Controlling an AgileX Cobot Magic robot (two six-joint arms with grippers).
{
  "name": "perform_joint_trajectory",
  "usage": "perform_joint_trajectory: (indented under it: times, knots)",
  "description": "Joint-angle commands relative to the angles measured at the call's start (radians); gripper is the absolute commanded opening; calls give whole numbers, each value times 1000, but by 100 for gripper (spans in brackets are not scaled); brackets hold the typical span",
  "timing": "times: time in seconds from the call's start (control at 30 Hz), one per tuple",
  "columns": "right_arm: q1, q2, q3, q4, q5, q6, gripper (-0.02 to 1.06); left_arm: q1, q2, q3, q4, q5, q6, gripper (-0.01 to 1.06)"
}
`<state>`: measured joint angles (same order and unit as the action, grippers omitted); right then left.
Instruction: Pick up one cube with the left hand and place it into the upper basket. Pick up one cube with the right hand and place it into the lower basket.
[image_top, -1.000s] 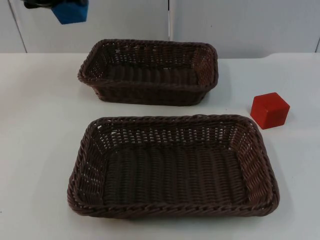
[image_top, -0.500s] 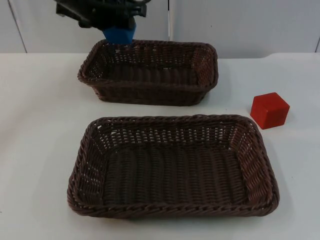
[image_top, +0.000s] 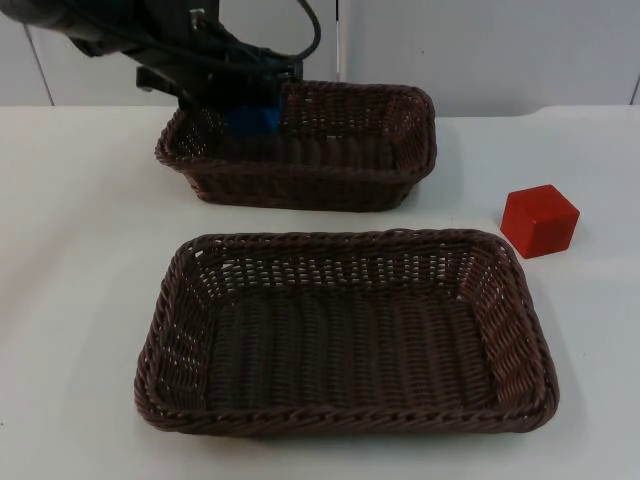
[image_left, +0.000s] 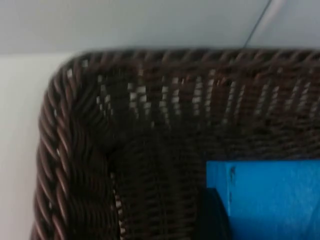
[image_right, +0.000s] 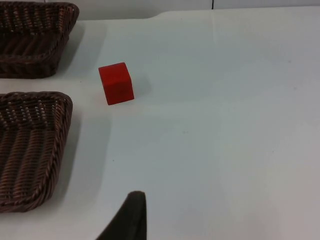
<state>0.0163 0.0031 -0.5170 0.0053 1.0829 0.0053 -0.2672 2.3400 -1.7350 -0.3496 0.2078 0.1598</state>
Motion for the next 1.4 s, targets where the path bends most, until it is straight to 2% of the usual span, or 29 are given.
perform_joint_trajectory:
  times: [0.0,0.33,0.43,0.57,0.6,0.77,0.8,0.93,1.07,1.37]
  knots:
    - [-4,-3,2,2,-7,1,105,-6,2,-9,-29,-8,1,0]
    - [-4,-3,2,2,-7,1,105,-6,2,-9,-29,-12,1,0]
    - [-4,-3,2,2,-7,1,105,-6,2,-9,-29,-8,1,3]
    - [-4,-3,2,2,-7,1,105,-11,2,-9,-29,7,3,32]
    - [-4,-3,2,2,-7,1,105,-11,2,-9,-29,7,3,32]
    - [-4,-3,2,2,-7,1,105,-23,2,-9,-65,-41,3,72]
    - [-4,-3,2,2,-7,1,105,-23,2,-9,-65,-41,3,72]
    - [-4,-3,2,2,-7,1,105,-23,2,-16,-142,-58,0,93]
    - [-4,-3,2,2,-7,1,105,-23,-15,-16,-175,-56,0,99]
    - [-4,-3,2,2,-7,1,105,-25,-97,-16,-139,-64,0,99]
